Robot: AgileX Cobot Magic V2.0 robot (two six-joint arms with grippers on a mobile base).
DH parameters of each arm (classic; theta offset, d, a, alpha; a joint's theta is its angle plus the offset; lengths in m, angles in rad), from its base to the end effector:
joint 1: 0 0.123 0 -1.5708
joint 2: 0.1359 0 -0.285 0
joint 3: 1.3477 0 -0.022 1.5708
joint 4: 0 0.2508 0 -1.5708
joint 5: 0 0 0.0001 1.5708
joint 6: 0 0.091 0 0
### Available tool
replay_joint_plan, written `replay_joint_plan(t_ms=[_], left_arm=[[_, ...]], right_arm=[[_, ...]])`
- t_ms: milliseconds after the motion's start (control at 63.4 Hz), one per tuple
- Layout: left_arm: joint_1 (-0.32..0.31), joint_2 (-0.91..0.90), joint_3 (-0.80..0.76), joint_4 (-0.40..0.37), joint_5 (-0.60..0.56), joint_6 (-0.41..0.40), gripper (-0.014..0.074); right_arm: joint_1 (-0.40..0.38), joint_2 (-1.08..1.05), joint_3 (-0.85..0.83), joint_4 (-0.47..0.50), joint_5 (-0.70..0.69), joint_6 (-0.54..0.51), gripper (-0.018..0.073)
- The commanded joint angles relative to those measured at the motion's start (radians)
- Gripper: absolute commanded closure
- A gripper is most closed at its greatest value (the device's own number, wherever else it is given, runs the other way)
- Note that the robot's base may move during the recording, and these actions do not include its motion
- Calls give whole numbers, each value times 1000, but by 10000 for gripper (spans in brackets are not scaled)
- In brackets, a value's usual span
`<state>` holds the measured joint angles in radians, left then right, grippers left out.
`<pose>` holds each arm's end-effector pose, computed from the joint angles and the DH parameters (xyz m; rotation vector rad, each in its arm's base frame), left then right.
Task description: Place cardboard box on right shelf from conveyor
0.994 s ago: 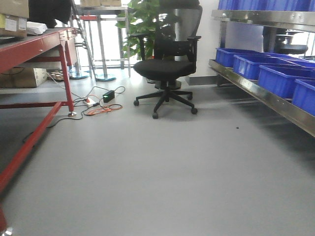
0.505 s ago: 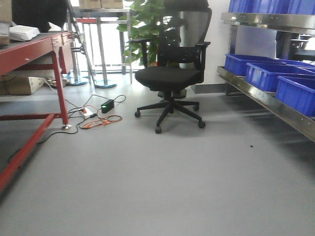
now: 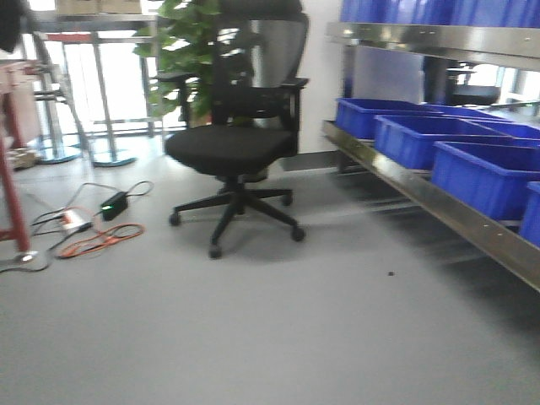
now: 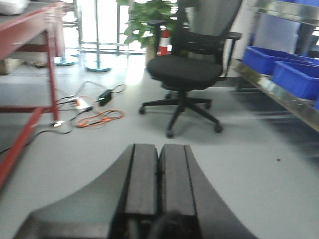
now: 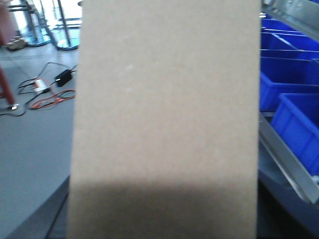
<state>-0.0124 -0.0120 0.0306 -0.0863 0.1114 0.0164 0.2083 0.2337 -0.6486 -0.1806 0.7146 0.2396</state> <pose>0.0568 -0.0016 0.1934 -0.0385 1.6132 -0.0709 0.0335 -0.0039 0.3475 -0.0086 1.7753 0.1200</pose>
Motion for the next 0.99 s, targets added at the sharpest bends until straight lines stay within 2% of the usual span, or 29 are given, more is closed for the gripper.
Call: replay_joint_plan(t_ms=[0, 978], left_arm=[[1, -14, -3, -5, -84, -5, 715], [1, -14, -3, -5, -84, -5, 715]], right_arm=[[-6, 18, -27, -18, -99, -10, 364], [-6, 18, -27, -18, -100, -10, 364]])
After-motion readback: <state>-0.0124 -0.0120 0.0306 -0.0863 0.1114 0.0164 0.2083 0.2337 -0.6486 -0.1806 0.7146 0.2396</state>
